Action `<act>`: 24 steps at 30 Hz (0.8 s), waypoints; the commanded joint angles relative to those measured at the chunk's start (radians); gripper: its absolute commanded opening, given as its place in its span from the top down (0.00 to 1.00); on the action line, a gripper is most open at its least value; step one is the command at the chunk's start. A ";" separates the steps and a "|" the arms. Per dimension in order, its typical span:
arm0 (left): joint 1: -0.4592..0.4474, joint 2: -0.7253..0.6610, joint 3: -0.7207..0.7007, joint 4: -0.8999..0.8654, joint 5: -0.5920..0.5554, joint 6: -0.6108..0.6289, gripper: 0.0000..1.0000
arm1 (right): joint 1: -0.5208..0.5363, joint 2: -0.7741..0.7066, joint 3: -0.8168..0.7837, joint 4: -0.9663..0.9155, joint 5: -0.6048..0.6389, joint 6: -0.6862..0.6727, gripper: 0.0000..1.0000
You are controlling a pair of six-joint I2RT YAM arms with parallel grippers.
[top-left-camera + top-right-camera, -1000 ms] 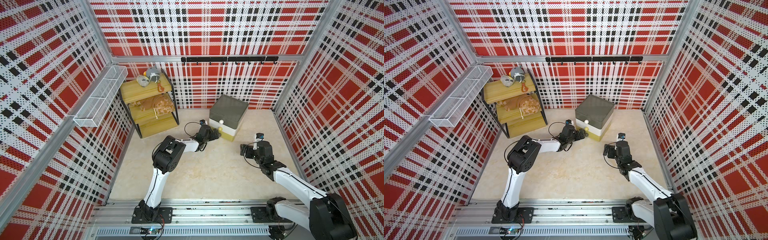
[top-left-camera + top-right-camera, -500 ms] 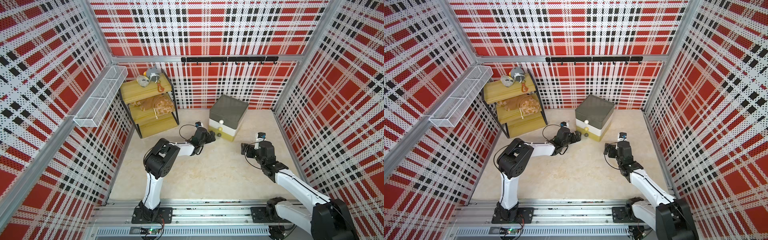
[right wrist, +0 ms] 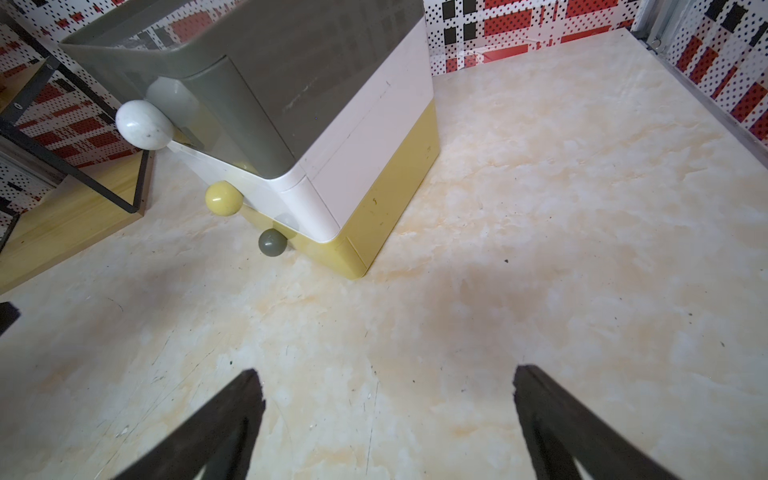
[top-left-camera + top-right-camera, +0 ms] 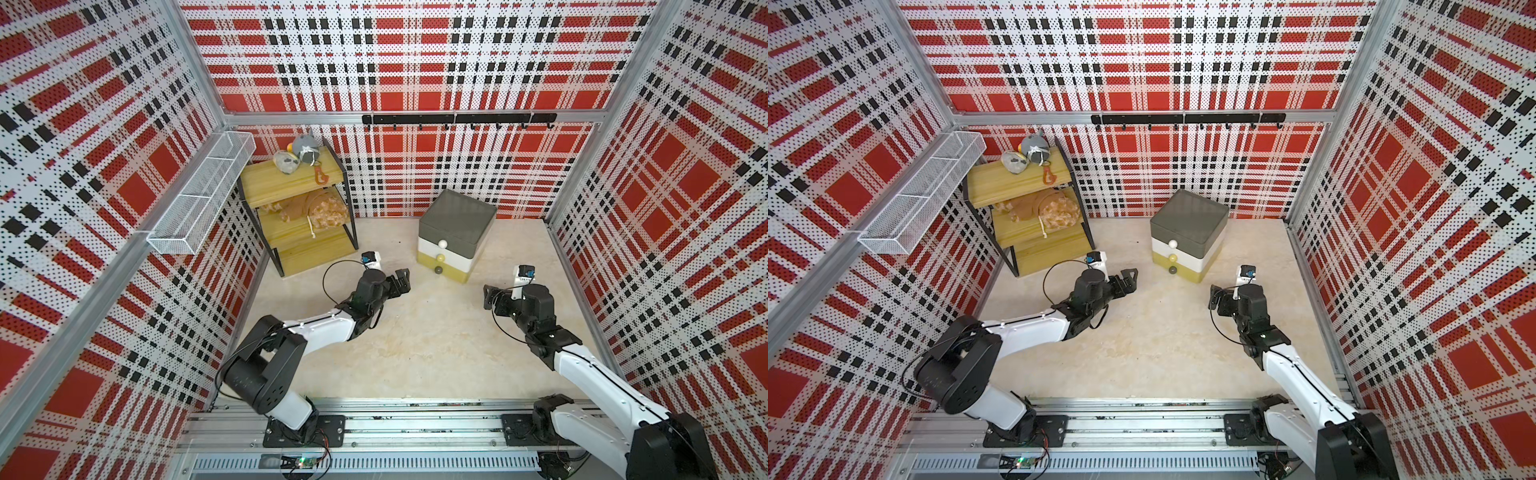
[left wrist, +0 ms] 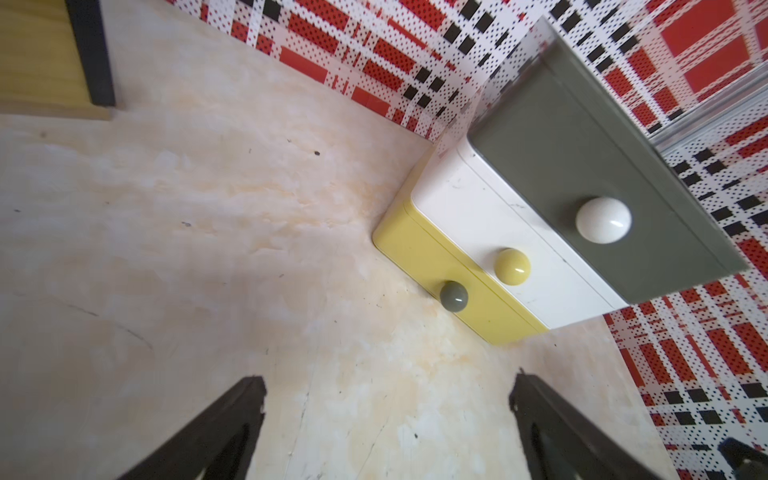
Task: Place the wired earphones into the drawer by color
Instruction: Reset both arms
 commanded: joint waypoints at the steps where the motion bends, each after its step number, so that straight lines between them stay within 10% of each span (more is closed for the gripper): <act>1: 0.011 -0.128 -0.089 0.036 -0.039 0.062 0.01 | -0.008 -0.041 -0.012 -0.028 0.016 -0.008 0.00; 15: 0.057 -0.612 -0.397 0.075 -0.249 0.316 0.01 | -0.007 -0.141 -0.082 0.037 0.095 -0.093 0.00; 24: 0.221 -0.672 -0.507 0.253 -0.307 0.494 0.01 | -0.008 -0.112 -0.113 0.160 0.133 -0.210 0.00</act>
